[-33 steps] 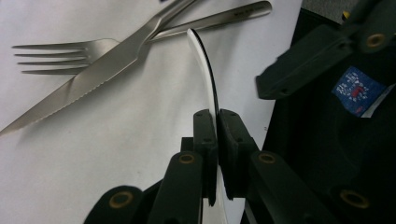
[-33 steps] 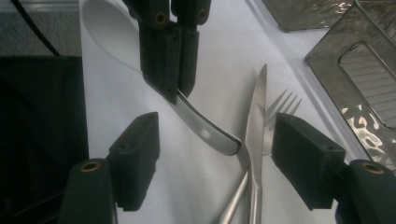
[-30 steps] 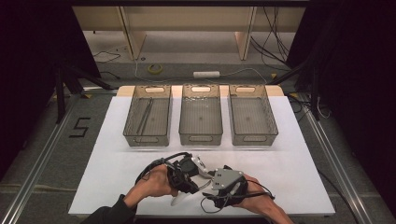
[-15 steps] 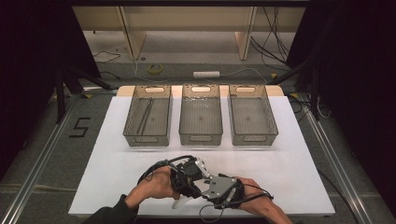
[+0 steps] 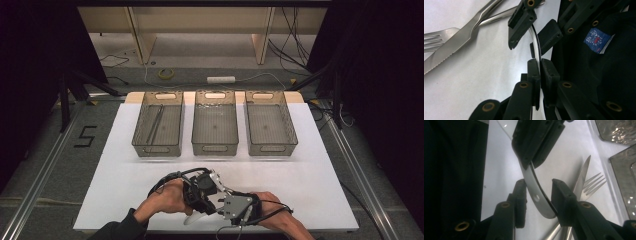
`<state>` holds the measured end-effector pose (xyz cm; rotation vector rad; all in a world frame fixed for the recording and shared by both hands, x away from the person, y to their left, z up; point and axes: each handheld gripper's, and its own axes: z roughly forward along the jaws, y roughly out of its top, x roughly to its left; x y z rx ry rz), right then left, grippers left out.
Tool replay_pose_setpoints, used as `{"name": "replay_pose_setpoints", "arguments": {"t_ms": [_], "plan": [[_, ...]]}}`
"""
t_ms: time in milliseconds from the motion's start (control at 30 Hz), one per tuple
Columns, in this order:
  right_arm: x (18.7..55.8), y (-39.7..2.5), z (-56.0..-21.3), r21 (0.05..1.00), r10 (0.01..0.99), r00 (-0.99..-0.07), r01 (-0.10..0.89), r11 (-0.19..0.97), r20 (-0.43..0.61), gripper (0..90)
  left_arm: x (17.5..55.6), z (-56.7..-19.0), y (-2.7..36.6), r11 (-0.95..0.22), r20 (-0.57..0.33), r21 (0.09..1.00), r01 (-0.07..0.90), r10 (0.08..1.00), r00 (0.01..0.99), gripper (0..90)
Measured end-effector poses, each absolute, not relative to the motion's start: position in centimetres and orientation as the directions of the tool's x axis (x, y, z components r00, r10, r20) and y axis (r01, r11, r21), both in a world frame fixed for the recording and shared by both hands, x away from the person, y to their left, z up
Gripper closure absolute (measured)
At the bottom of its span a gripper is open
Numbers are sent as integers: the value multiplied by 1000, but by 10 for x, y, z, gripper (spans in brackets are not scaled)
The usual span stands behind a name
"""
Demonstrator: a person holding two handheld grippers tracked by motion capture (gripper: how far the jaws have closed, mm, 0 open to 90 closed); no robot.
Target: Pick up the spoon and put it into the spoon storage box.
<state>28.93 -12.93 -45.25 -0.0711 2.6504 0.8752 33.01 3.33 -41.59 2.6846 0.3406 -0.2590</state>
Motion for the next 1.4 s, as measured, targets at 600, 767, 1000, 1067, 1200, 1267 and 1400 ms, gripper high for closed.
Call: {"name": "replay_pose_setpoints", "arguments": {"t_ms": [600, 767, 1000, 1067, 1200, 1267, 1400], "plan": [[283, -129, -454, 470, -100, -924, -278, 838, -369, 861, 335, -400, 43, -845, -197, 460, 272, 201, 959, 709], [286, -133, -450, 461, -47, -924, -233, 856, -380, 861, 342, -388, 59, -759, -173, 563, 328, 279, 944, 474], [297, -144, -448, 466, 12, -930, -174, 867, -369, 861, 349, -379, 79, -648, -146, 661, 378, 384, 912, 287], [306, -153, -446, 476, 73, -928, -119, 871, -365, 860, 350, -375, 90, -590, -118, 711, 382, 436, 892, 263], [321, -164, -443, 489, 153, -923, -43, 871, -352, 860, 351, -374, 107, -499, -113, 765, 407, 517, 848, 233], [329, -170, -440, 515, 200, -923, 2, 857, -330, 861, 350, -375, 114, -475, -112, 774, 419, 548, 829, 214], [346, -179, -428, 581, 317, -908, 107, 807, -273, 861, 347, -383, 128, -405, -119, 806, 432, 603, 789, 196]]}}
